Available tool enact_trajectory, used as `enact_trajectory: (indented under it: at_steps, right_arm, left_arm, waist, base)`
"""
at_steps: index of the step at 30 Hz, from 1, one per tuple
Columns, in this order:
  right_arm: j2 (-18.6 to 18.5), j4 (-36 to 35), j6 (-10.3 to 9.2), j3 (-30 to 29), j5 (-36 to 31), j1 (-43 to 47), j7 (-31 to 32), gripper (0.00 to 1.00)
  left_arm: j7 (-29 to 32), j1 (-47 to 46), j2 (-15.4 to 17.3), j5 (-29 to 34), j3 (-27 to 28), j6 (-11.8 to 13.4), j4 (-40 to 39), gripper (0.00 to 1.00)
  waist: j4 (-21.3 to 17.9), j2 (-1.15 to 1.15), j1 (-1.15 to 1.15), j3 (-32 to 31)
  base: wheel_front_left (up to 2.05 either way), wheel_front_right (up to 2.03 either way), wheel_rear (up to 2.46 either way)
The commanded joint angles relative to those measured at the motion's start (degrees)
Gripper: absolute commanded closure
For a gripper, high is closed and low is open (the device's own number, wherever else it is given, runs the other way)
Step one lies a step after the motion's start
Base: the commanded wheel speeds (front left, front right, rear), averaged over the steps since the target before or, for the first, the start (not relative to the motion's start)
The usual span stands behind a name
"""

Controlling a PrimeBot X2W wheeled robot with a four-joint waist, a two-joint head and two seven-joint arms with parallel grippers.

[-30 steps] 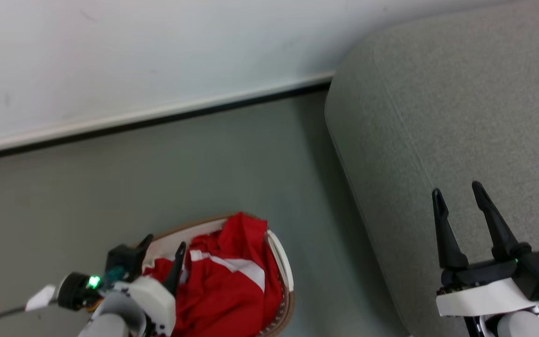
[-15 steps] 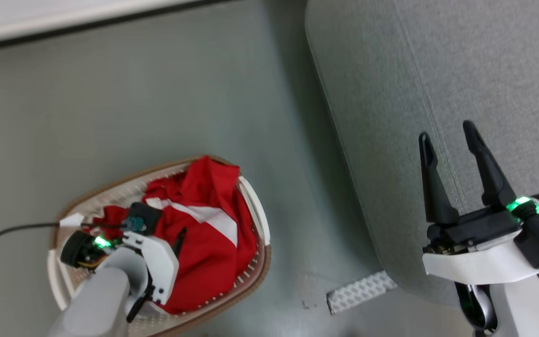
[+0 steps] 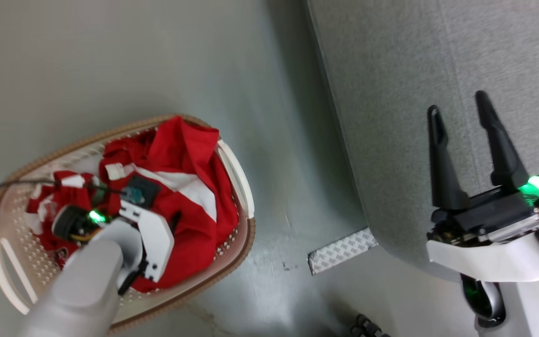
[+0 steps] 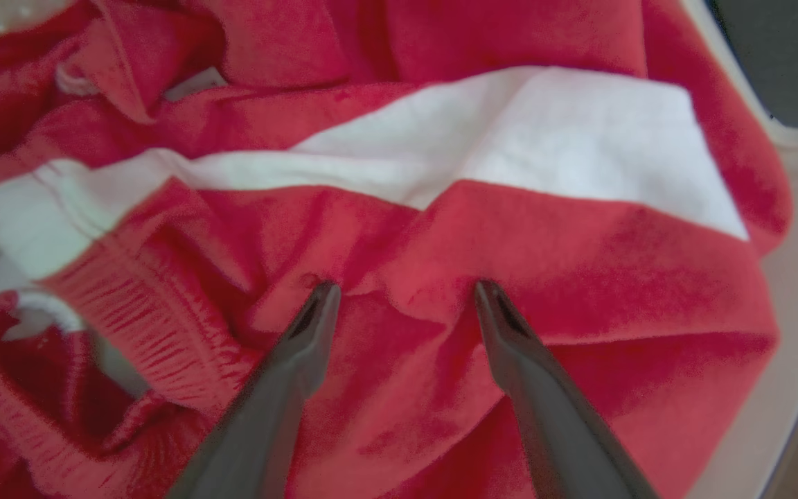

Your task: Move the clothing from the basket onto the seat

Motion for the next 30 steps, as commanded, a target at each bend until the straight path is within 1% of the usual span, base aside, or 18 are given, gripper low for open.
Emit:
enact_trajectory:
  at_steps: [1,4,13,14,15,16,18,21,24,26,30]
  right_arm:
    - [0.1,-0.7,-0.12,-0.7,0.5,0.2,-0.1,0.00]
    - [0.1,-1.5,-0.12,-1.5,0.0,1.1,-0.1,0.00]
    - [0.1,-2.6,-0.12,-2.2,-0.8,1.9,-0.1,0.00]
    - [0.1,-2.7,-0.12,-2.2,-0.9,1.8,-0.1,0.00]
    - [0.1,-2.8,-0.12,-2.3,-1.1,1.7,-0.1,0.00]
    - [0.1,-2.8,-0.12,-2.4,-1.1,1.7,-0.1,0.00]
    - [0.1,-2.9,-0.12,-2.5,-1.2,1.5,-0.1,0.00]
    - [0.1,-2.6,-0.12,-2.7,-1.1,1.3,-0.1,0.00]
    - [0.1,-1.7,-0.12,-2.4,-0.5,0.8,-0.1,0.00]
    - [0.1,-1.1,-0.12,-2.2,-0.2,0.4,-0.1,0.00]
    - [0.1,0.2,-0.12,-2.9,-1.1,1.8,-0.1,0.00]
  left_arm:
    - [0.4,-1.4,0.7,-0.9,-1.1,0.1,-0.1,0.00]
    - [1.3,-2.9,1.7,-1.8,-3.1,0.1,1.1,0.00]
    - [1.1,-5.3,0.8,-6.4,-10.1,0.1,2.9,0.00]
    - [0.9,-5.6,0.8,-7.0,-10.9,0.1,3.0,0.52]
    - [1.0,-5.8,0.7,-7.5,-12.1,0.1,3.0,0.86]
    - [1.2,-5.9,0.6,-8.1,-13.3,0.1,2.9,1.00]
    - [1.2,-6.2,0.6,-10.0,-15.3,0.1,2.4,1.00]
    - [1.3,-6.1,0.0,-15.0,-17.0,0.1,1.1,1.00]
    - [1.0,-6.5,0.9,-19.3,-18.5,0.1,-1.1,1.00]
    - [0.3,-6.3,1.4,-22.4,-19.0,0.1,-2.9,1.00]
    - [-1.9,-4.5,2.3,-27.4,-20.2,0.1,-6.0,1.00]
  waist:
    - [-0.2,0.00,-0.01,2.0]
    - [0.4,0.00,-0.01,3.1]
    - [1.2,0.00,-0.01,4.4]
    - [1.3,0.00,-0.01,4.4]
    - [1.3,0.00,-0.01,4.5]
    - [1.3,0.00,-0.01,4.5]
    - [1.4,0.00,-0.01,4.5]
    - [1.3,0.00,-0.01,4.1]
    - [0.9,0.00,-0.01,3.0]
    - [0.9,0.00,-0.01,1.6]
    - [2.4,0.00,-0.01,-3.1]
  base:
    - [0.00,0.00,0.00]
    - [0.00,0.00,0.00]
    - [0.00,0.00,0.00]
    - [0.00,0.00,0.00]
    - [0.00,0.00,0.00]
    - [0.00,0.00,0.00]
    - [0.00,0.00,0.00]
    - [0.00,0.00,0.00]
    - [0.00,0.00,0.00]
    - [0.00,0.00,0.00]
    - [0.00,0.00,0.00]
